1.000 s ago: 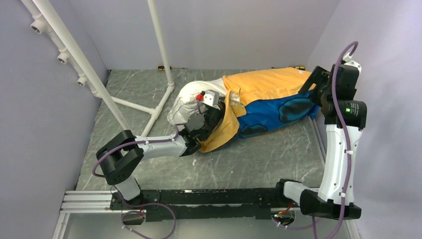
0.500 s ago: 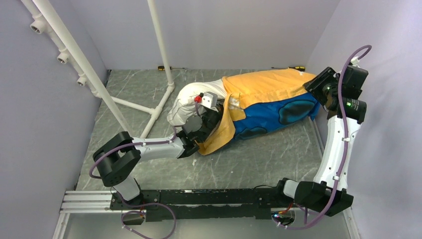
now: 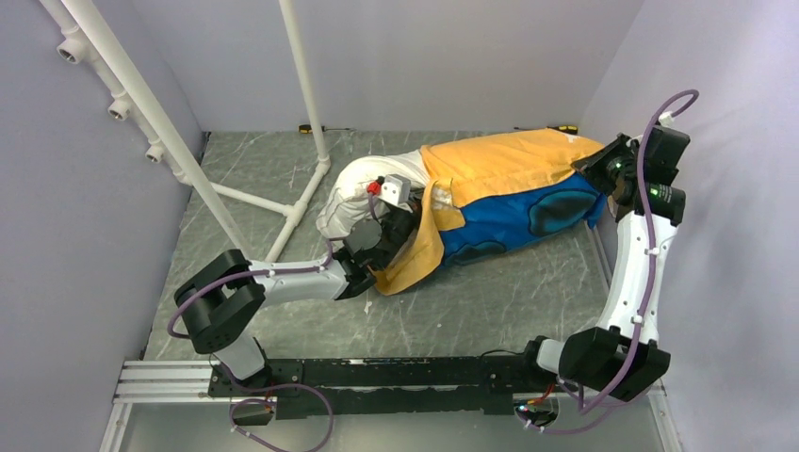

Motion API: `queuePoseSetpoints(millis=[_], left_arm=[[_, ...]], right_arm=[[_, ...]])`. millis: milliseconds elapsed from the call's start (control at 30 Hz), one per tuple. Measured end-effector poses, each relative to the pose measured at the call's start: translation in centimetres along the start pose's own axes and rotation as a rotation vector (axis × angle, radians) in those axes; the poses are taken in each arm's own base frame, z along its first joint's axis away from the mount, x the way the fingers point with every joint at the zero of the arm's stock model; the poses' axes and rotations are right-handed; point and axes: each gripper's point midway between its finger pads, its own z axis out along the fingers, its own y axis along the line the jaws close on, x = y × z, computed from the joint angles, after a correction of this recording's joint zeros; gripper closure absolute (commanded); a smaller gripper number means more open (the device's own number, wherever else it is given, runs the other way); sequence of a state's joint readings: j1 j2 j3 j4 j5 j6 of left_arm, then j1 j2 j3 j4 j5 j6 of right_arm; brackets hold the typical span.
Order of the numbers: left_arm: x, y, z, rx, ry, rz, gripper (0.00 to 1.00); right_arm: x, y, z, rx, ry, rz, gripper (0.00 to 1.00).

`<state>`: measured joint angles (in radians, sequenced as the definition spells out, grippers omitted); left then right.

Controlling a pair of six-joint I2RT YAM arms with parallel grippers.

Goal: Put the pillow into the pillowcase

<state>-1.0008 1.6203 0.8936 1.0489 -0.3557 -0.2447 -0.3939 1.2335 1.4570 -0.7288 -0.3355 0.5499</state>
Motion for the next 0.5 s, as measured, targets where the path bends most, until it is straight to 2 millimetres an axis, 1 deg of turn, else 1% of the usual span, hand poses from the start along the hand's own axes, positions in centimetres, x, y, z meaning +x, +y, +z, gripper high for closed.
queuePoseSetpoints(millis=[67, 133, 200, 267, 300, 333, 400, 433, 467, 500], left_arm=[[0.0, 0.0, -0.1, 0.002, 0.001, 0.0, 1.0], [-0.1, 0.0, -0.2, 0.003, 0.004, 0.002, 1.0], [-0.2, 0.0, -0.4, 0.003, 0.007, 0.009, 1.0], [-0.3, 0.0, -0.5, 0.005, 0.011, 0.019, 1.0], [-0.4, 0.0, -0.5, 0.008, 0.013, 0.023, 1.0], [-0.4, 0.0, -0.5, 0.008, 0.016, 0.027, 1.0], [-0.5, 0.1, -0.6, 0.005, 0.018, 0.034, 1.0], [-0.6, 0.3, -0.5, -0.001, 0.018, 0.042, 1.0], [-0.7, 0.5, -0.5, -0.011, 0.017, 0.05, 1.0], [-0.8, 0.9, -0.6, -0.026, 0.017, 0.058, 1.0]], right_arm=[[0.4, -0.5, 0.5, 0.011, 0.017, 0.019, 1.0], [0.4, -0.5, 0.7, 0.005, 0.022, 0.023, 1.0], [0.5, 0.0, 0.6, -0.019, 0.029, 0.025, 1.0], [0.6, 1.1, 0.5, -0.061, 0.042, 0.027, 1.0], [0.6, 2.0, 0.5, -0.086, 0.053, 0.023, 1.0], [0.8, 3.4, 0.5, -0.116, 0.067, 0.008, 1.0], [1.7, 7.0, 0.8, -0.194, 0.107, -0.043, 1.0], [2.7, 9.4, 0.8, -0.243, 0.138, -0.073, 1.0], [3.7, 11.2, 0.8, -0.287, 0.166, -0.095, 1.0], [5.2, 13.3, 0.7, -0.337, 0.203, -0.116, 1.0]])
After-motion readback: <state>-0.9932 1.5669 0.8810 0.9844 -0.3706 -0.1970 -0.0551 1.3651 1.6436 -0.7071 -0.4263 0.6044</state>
